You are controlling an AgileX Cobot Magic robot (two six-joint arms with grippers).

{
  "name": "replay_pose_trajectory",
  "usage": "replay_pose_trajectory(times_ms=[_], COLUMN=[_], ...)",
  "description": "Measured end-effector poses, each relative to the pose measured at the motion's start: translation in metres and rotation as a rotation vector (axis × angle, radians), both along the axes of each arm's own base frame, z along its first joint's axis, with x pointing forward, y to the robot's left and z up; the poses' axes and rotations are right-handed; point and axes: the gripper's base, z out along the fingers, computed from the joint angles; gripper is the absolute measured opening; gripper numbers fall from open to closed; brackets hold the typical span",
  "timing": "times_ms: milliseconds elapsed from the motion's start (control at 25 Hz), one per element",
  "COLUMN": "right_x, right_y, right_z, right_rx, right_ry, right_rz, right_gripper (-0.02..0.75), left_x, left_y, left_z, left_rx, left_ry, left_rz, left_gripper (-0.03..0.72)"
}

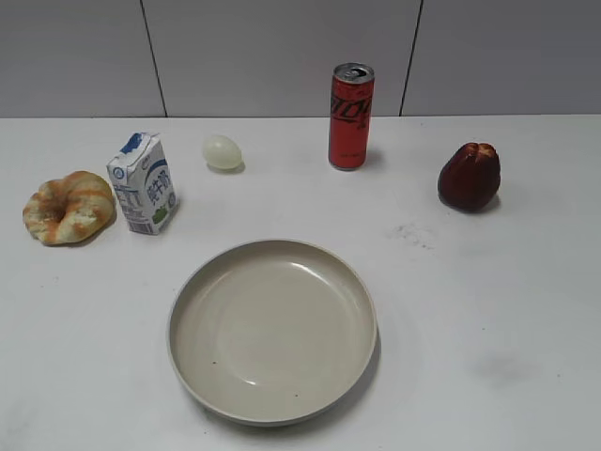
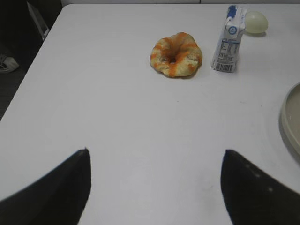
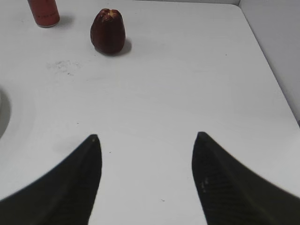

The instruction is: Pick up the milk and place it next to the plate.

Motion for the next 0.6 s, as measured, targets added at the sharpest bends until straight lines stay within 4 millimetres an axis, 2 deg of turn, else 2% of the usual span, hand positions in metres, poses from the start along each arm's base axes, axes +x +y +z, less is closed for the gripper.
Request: replay_pose_trajectory(times_ms=[600], right_x=[0.0000], right_y=[0.0000], right_z=[0.0000], right_rx=[0.000], right_ry=[0.000], right_rz=[0.000], right_gripper=[0.463], left_x=[0.0002], left_y=[0.0000], left_z=[0.0001], left_rx=[0.000], left_ry=[0.000], left_rz=[0.000], left_gripper=[0.651])
